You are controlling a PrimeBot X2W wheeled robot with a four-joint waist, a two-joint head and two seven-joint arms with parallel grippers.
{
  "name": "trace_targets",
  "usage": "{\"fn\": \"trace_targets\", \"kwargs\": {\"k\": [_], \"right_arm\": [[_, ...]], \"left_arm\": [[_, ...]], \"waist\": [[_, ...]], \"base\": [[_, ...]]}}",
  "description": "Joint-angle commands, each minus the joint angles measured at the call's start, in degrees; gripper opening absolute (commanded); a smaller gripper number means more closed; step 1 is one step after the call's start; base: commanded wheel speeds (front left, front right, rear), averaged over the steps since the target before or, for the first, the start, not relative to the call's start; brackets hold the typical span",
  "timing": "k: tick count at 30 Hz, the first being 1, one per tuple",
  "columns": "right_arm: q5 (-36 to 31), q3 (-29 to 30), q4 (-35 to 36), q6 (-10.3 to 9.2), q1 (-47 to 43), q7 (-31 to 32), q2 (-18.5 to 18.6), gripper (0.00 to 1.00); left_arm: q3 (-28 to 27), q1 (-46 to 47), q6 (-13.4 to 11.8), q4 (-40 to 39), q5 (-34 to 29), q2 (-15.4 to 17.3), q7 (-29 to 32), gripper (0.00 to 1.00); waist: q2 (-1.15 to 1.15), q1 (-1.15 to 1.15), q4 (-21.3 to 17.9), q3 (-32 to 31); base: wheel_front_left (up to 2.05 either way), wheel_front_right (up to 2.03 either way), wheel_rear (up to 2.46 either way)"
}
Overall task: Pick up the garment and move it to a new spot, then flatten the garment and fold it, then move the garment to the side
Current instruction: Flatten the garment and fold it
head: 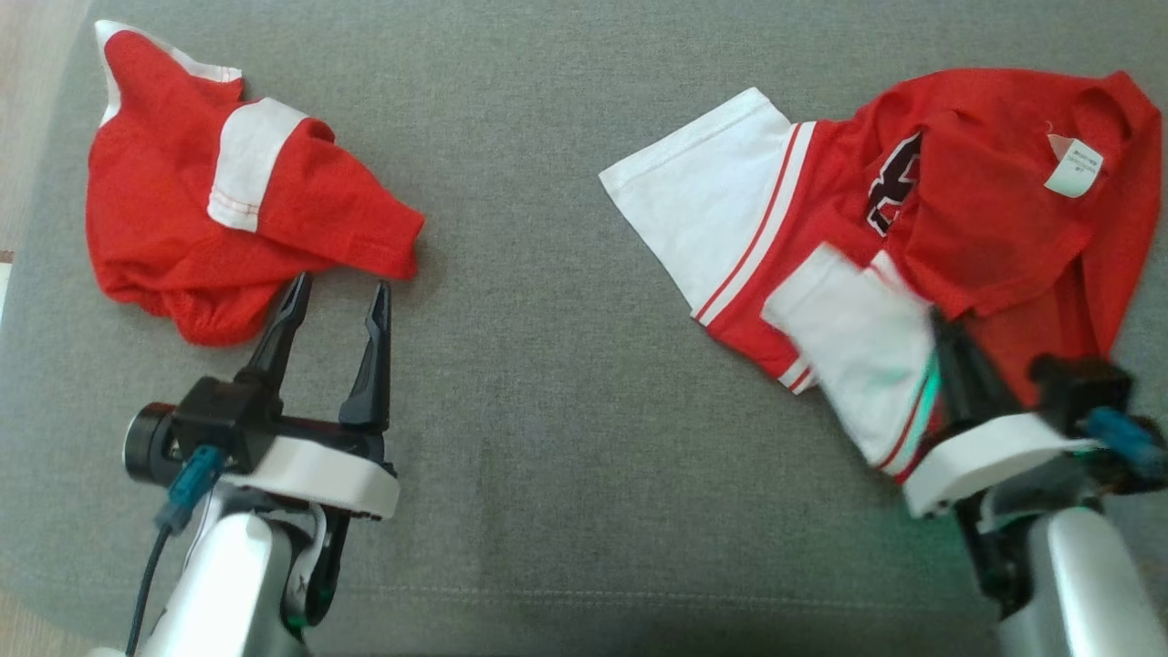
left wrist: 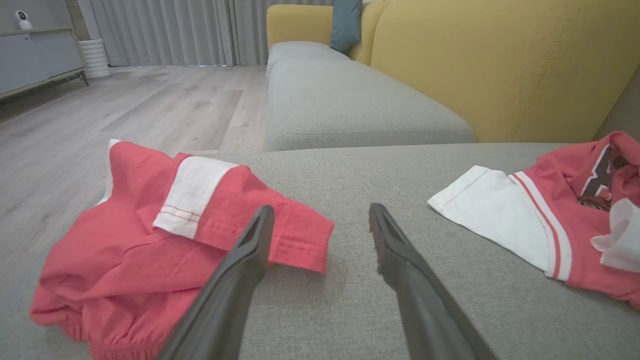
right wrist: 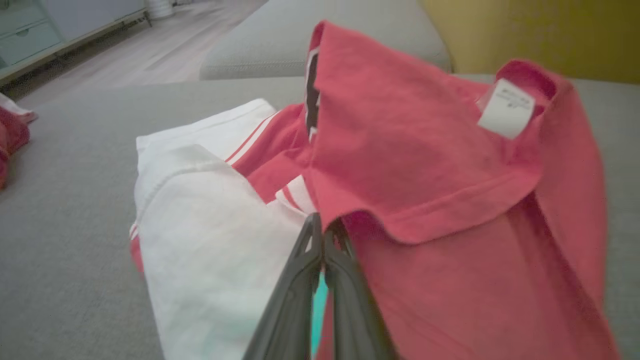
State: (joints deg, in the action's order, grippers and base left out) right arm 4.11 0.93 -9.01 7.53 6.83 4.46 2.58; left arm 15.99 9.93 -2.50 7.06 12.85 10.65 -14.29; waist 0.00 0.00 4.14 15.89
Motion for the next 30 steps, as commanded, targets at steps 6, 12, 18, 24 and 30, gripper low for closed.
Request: {"fn": "trace_targets", "kwargs": {"k": [6, 12, 18, 24, 30], "right_arm": [[-1.9, 6.3, 7.1, -0.04, 2.5, 0.0, 0.6, 0.00], [-0.7, 15.3, 9.5, -0.04, 2.9, 3.2, 2.3, 0.00], [1.0, 21.8, 4.9, -0.04, 4.0, 3.6, 3.4, 0.14], [2.1, 22.1, 4.2, -0.04, 5.2, 0.6, 3.0, 1.00], [0.1, 18.6, 11.8, -0.04, 3.3, -1.9, 1.4, 1.00]], "left_arm": [[-2.1, 2.3, 0.0, -1.9, 0.1, 0.8, -0.6, 1.00], [-2.1, 2.8, 0.1, -2.0, 0.1, 0.6, -0.7, 1.00], [-2.5, 3.3, 0.2, -2.4, 0.0, 0.5, -0.7, 1.00], [-2.9, 3.7, 0.5, -2.4, -0.2, 0.4, -0.7, 1.00], [-3.6, 3.1, 0.5, -2.6, -0.3, 0.3, -0.7, 1.00]], "waist": [[0.00, 0.00, -0.6, 0.2], [0.00, 0.00, -0.6, 0.8], [0.00, 0.00, -0.5, 1.9], [0.00, 0.00, -0.3, 2.5], [0.00, 0.00, -0.7, 1.9]], "base": [[0.00, 0.00, 0.00], [0.00, 0.00, 0.00], [0.00, 0.00, 0.00], [0.00, 0.00, 0.00], [0.00, 0.00, 0.00]]}}
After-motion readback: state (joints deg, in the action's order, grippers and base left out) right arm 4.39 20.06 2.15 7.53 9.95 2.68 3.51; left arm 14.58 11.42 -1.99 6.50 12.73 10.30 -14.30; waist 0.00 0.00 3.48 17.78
